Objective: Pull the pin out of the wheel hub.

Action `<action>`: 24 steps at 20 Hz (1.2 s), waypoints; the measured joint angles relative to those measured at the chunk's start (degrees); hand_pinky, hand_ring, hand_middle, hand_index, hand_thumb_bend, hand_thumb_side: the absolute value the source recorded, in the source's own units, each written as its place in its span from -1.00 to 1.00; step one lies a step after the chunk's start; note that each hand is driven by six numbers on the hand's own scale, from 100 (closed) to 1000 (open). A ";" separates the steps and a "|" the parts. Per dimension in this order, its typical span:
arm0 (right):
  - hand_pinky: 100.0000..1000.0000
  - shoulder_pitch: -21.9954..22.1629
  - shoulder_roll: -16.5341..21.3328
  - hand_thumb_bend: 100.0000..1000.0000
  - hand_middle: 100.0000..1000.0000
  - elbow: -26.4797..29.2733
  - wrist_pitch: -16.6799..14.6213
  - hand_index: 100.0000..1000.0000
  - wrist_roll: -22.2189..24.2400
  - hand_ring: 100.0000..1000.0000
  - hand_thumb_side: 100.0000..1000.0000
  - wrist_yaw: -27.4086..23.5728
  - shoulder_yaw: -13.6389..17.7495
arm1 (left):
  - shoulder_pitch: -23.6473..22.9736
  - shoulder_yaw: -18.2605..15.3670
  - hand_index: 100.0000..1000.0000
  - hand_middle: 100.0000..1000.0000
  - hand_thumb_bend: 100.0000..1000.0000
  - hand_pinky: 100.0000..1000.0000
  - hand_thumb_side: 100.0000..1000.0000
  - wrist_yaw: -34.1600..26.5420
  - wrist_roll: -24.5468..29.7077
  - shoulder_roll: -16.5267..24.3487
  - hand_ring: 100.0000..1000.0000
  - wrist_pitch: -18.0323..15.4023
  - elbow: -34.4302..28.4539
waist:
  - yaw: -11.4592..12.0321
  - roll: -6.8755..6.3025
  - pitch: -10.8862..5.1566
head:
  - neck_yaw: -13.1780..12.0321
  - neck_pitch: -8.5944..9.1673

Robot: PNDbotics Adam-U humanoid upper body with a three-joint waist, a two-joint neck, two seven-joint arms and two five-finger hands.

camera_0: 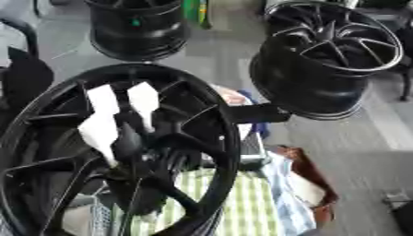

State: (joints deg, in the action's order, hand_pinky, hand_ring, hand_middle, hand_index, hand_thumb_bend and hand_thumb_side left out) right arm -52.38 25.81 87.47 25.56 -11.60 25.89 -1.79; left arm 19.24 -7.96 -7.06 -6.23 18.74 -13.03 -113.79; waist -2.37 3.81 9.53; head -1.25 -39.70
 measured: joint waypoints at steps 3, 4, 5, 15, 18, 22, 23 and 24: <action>0.44 -0.05 -0.34 -1.00 0.08 0.00 -0.02 0.45 0.07 0.38 -0.08 -0.01 -0.03 | 0.00 0.00 0.69 0.62 -0.70 0.67 -0.02 0.04 0.05 -0.16 0.86 -0.08 0.00 | 0.11 0.02 0.01 | 0.06 0.01; 0.44 -0.07 -0.35 -1.00 0.08 0.00 -0.02 0.45 0.12 0.38 -0.08 0.00 -0.03 | 0.00 0.00 0.69 0.62 -0.70 0.67 -0.05 0.06 0.05 -0.16 0.86 -0.12 0.00 | 0.16 0.05 0.01 | 0.10 0.02; 0.44 -0.12 -0.37 -1.00 0.08 0.00 -0.06 0.45 0.19 0.38 -0.09 0.03 -0.05 | 0.00 0.00 0.69 0.62 -0.70 0.67 -0.05 0.08 0.02 -0.17 0.86 -0.18 0.00 | 0.22 0.10 0.01 | 0.15 0.02; 0.46 -1.96 -0.40 -1.00 0.12 -0.49 0.14 0.48 2.15 0.42 -0.11 1.03 -0.95 | 0.00 -0.01 0.69 0.62 -0.69 0.67 -0.06 0.49 -0.09 -0.17 0.86 -0.56 0.00 | 0.61 0.33 0.01 | 0.15 0.06; 0.49 -4.56 -0.39 -1.00 0.17 -2.50 0.35 0.51 4.23 0.45 -0.15 2.23 -2.87 | 0.01 -0.01 0.69 0.62 -0.69 0.67 -0.06 0.49 -0.07 -0.17 0.86 -0.62 0.00 | 0.74 0.53 0.01 | 0.17 0.41; 0.55 -9.97 -0.39 -1.00 0.31 -7.27 -0.32 0.58 7.60 0.53 -0.14 4.47 -7.62 | 0.01 0.01 0.69 0.62 -0.69 0.67 -0.06 0.49 0.01 -0.16 0.86 -0.69 0.00 | 1.06 0.81 -0.04 | 0.55 0.51; 0.56 -11.46 -0.42 -1.00 0.33 -8.68 -0.49 0.59 8.49 0.54 -0.11 5.07 -9.03 | 0.01 0.03 0.69 0.62 -0.68 0.67 -0.06 0.49 0.03 -0.16 0.86 -0.69 0.00 | 1.17 0.97 -0.12 | 0.71 0.51; 0.57 -13.03 -0.65 -1.00 0.35 -10.15 -0.61 0.60 9.41 0.55 -0.01 5.59 -10.51 | 0.01 0.04 0.69 0.62 -0.68 0.67 -0.06 0.49 0.07 -0.15 0.86 -0.71 0.00 | 1.28 1.12 -0.21 | 0.91 0.51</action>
State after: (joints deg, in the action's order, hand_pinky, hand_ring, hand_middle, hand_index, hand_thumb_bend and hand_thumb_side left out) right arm -65.41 25.16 77.33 24.95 -2.19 31.49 -12.30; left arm 19.24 -7.92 -6.57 -6.16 18.59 -13.73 -113.79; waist -1.09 4.93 9.32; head -0.33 -39.19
